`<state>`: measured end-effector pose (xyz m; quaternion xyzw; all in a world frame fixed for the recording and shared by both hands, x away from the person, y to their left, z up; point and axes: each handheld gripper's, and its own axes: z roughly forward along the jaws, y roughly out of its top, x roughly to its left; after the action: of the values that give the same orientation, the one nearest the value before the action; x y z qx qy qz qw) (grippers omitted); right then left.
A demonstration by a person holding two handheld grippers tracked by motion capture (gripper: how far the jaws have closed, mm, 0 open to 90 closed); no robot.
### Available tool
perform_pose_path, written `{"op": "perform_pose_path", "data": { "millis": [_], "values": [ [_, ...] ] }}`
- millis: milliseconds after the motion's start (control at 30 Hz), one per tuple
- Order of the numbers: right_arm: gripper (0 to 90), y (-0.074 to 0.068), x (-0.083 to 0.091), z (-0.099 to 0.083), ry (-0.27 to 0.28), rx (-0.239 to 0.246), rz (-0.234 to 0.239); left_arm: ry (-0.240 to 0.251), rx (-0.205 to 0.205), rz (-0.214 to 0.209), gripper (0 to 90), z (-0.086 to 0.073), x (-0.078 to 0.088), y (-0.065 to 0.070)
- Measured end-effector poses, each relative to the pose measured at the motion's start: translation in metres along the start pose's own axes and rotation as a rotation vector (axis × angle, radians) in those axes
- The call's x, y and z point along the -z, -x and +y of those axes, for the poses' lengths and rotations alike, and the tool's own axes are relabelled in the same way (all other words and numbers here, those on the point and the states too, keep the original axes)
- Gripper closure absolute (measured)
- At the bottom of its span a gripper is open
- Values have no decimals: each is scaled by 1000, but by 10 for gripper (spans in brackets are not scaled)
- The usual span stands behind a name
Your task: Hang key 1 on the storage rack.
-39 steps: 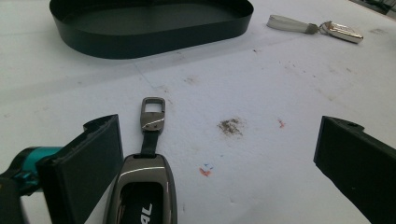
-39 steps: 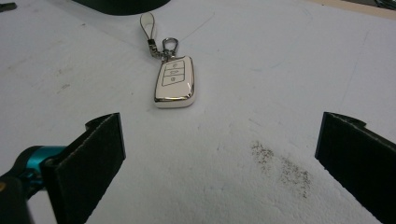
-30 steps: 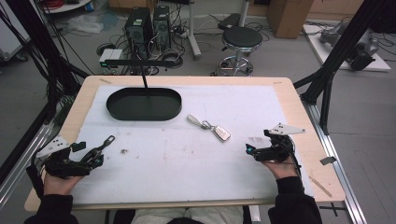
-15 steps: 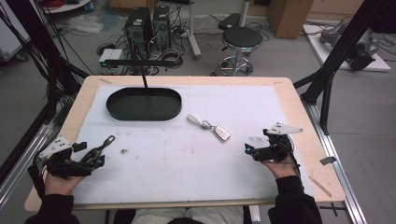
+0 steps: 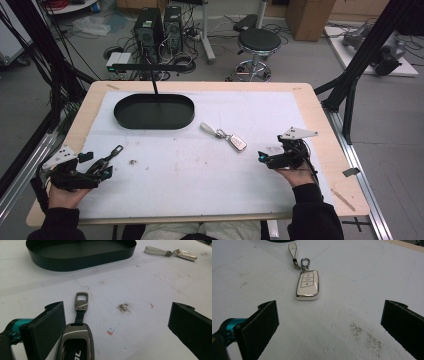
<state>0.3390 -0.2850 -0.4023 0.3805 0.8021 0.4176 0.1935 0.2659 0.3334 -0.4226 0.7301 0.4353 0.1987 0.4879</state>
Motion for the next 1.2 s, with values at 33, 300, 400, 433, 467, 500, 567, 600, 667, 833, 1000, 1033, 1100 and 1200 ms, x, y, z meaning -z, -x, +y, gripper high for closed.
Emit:
{"op": "perform_pose_path", "data": {
  "millis": [33, 300, 400, 433, 467, 500, 567, 600, 667, 833, 1000, 1033, 1100, 1200],
  "values": [
    [7, 0, -1, 3, -3, 3, 1, -1, 0, -1, 18, 0, 0, 0],
    [7, -3, -8, 15, -18, 22, 11, -5, -1, -5, 18, 0, 0, 0],
    [7, -4, -10, 21, -29, 29, 12, -5, -1, -6, 18, 0, 0, 0],
    [7, -4, -11, 23, -29, 34, 12, -5, -1, -6, 18, 0, 0, 0],
    [7, -4, -12, 24, -28, 32, 14, -4, 0, -6, 18, 0, 0, 0],
    [7, -5, -13, 26, -29, 34, 16, -3, 0, -5, 18, 0, 0, 0],
    [7, -5, -14, 28, -32, 35, 17, -3, -1, -5, 18, 0, 0, 0],
    [8, -5, -15, 29, -33, 42, 18, -2, 0, -5, 18, 0, 0, 0],
    [7, -7, -17, 33, -40, 42, 23, 1, -2, -2, 18, 0, 0, 0],
    [7, -9, -24, 41, -55, 65, 33, 1, 0, -4, 18, 0, 0, 0],
    [7, -9, -31, 45, -71, 62, 39, -1, 0, -8, 18, 0, 0, 0],
    [7, -10, -32, 46, -72, 60, 42, -2, 1, -9, 18, 0, 0, 0],
    [7, -11, -35, 49, -75, 63, 47, -3, 1, -10, 18, 0, 0, 0],
    [7, -13, -41, 54, -84, 76, 54, -4, 1, -10, 18, 0, 0, 0]
  ]
}}
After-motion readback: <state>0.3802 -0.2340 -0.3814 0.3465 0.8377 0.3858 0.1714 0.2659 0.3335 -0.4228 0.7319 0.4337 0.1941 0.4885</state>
